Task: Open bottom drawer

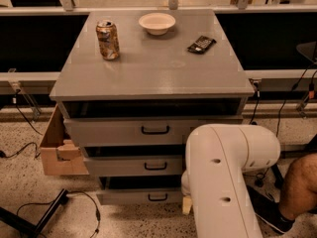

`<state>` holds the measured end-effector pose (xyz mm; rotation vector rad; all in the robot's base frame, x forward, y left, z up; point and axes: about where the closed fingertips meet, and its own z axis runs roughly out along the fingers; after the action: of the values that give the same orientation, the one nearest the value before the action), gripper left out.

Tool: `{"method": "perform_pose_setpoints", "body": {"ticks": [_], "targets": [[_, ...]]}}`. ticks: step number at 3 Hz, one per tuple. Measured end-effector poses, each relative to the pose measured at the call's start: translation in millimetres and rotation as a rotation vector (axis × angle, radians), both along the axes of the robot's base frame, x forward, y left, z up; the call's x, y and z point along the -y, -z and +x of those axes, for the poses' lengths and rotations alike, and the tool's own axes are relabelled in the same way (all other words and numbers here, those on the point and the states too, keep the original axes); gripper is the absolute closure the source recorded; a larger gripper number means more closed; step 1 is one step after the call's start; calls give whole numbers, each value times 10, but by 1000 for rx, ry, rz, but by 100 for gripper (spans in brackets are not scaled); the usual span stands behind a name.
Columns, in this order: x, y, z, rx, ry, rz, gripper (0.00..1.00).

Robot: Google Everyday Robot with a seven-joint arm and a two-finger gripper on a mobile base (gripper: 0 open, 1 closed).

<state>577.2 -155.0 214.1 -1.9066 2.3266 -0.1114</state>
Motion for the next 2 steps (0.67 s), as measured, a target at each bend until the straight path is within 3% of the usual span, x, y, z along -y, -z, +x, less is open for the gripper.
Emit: {"method": "perform_pose_setpoints", "body": {"ticks": [1, 2], "targets": [[-5, 14, -11, -4, 0, 1, 0], [-56, 188, -144, -55, 0, 9, 0]]}}
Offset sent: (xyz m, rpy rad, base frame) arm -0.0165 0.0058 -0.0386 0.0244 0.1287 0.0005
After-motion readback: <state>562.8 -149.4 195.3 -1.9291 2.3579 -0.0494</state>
